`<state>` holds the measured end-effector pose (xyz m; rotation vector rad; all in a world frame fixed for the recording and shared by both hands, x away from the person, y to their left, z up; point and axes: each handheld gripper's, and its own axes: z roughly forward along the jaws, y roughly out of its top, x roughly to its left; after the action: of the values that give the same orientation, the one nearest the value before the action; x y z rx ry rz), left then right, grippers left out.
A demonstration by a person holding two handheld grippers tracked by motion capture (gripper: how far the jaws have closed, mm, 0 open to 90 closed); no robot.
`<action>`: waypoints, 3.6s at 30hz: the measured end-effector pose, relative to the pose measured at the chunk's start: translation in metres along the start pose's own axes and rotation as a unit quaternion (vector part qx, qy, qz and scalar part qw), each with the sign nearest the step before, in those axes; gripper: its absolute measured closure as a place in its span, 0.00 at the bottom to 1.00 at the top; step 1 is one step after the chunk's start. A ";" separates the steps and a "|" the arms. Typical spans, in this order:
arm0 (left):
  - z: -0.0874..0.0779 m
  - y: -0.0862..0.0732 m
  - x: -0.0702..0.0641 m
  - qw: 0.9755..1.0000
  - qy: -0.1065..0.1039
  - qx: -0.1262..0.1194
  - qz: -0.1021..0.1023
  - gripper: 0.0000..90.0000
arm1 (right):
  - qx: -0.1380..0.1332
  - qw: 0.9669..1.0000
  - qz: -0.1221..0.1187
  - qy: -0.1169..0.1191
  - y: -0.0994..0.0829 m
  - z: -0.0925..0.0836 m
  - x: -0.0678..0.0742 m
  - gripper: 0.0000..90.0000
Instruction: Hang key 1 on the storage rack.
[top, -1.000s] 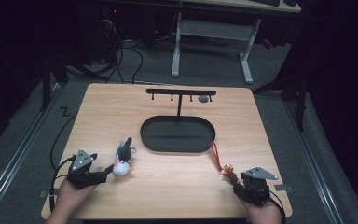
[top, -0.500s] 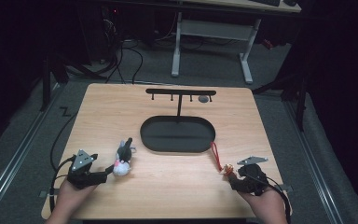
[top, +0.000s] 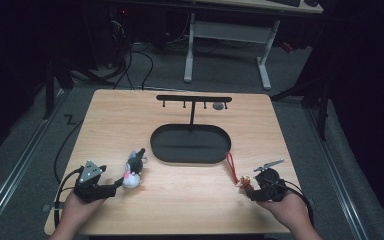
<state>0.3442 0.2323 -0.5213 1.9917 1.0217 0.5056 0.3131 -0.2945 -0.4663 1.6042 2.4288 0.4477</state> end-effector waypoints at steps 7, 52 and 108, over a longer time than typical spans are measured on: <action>0.000 0.000 0.000 1.000 -0.002 0.003 0.002 0.22 | 0.015 1.000 0.007 0.023 0.003 0.006 -0.006 0.48; 0.001 -0.001 0.000 1.000 -0.003 0.005 0.003 0.22 | 0.018 0.998 0.005 0.053 0.013 -0.006 -0.004 0.75; 0.000 -0.002 0.000 1.000 -0.012 0.010 0.001 0.22 | -0.031 0.998 0.015 0.043 0.090 -0.115 0.011 0.75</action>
<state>0.3432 0.2330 -0.5224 2.0128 1.0135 0.4730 0.3483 -0.2676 -0.3267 1.6290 2.4292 0.6040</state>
